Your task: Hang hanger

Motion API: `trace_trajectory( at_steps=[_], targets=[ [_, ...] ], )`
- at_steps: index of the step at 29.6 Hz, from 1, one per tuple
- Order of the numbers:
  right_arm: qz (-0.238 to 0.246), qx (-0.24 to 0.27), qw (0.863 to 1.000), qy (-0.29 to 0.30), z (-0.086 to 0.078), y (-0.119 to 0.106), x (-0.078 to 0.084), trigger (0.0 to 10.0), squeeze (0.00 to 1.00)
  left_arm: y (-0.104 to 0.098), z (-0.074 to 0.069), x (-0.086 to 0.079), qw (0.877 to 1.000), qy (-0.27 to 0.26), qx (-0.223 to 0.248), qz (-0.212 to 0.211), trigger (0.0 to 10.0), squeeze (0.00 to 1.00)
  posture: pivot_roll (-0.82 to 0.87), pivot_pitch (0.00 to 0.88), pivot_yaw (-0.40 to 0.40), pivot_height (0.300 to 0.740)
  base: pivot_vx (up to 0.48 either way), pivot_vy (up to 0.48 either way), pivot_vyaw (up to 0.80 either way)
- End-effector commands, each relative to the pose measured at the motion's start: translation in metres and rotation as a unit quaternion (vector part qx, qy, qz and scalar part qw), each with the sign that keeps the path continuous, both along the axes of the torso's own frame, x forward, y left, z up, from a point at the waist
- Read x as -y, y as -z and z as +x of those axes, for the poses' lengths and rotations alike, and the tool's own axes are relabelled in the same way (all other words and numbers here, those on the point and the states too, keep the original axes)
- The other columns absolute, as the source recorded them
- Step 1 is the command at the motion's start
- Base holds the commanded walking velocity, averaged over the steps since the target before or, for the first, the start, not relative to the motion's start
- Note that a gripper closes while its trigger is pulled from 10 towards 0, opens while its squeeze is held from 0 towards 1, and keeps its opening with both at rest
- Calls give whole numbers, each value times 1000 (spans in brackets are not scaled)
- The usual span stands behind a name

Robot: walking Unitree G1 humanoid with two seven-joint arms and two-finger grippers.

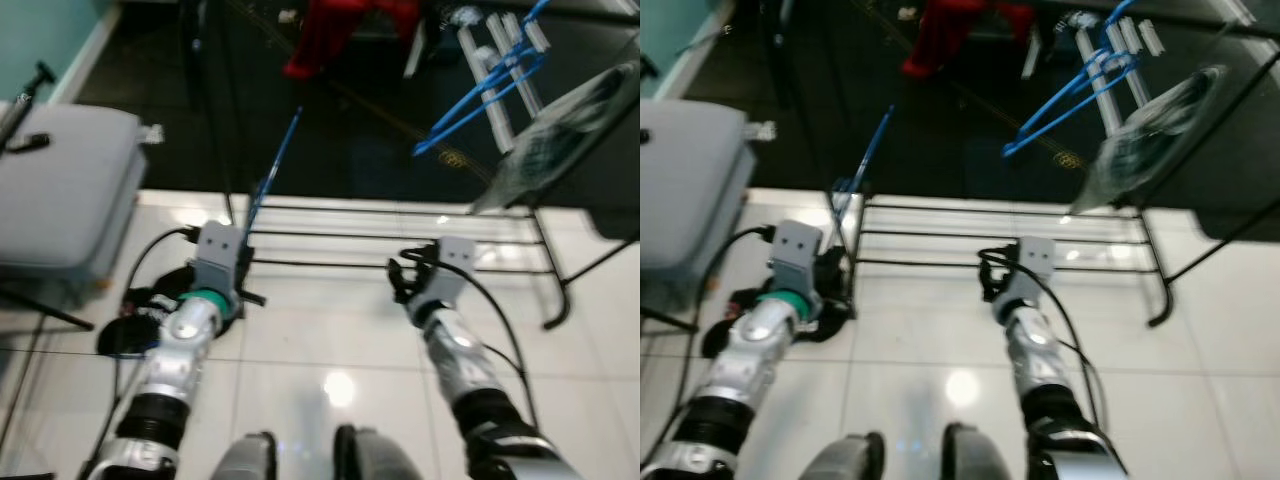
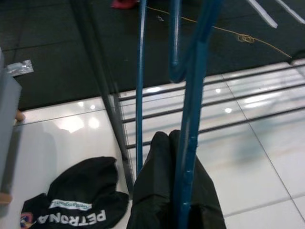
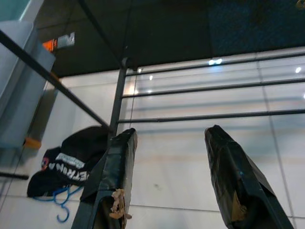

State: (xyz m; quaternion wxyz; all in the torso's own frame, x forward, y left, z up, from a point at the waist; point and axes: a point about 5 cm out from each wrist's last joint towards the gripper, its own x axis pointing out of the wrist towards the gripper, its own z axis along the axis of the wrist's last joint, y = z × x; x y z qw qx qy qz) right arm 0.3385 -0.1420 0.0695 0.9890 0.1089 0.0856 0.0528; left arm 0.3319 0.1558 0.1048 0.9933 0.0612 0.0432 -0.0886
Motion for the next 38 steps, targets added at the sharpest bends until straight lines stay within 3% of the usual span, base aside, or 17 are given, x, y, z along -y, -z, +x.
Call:
trace_trajectory(
  at_steps=[1,8,13,38],
  targets=[
    [-3,-17,1000,14,-4,8,10,10000,0,8,-4,5,1000,5,-17,-7,10000,0,-11,183,43,740,337,0,0],
    [-1,-20,1000,15,-4,8,9,10000,0,8,-4,5,1000,5,-18,-7,10000,0,-11,183,44,740,334,0,0],
    [-2,-23,1000,14,-5,9,9,10000,0,8,-4,5,1000,6,-18,-6,10000,0,-11,183,44,740,334,0,-800],
    [-3,-21,1000,14,-6,10,10,10000,0,6,-4,6,1000,8,-15,-7,10000,0,-13,184,44,740,312,0,0]
  ],
)
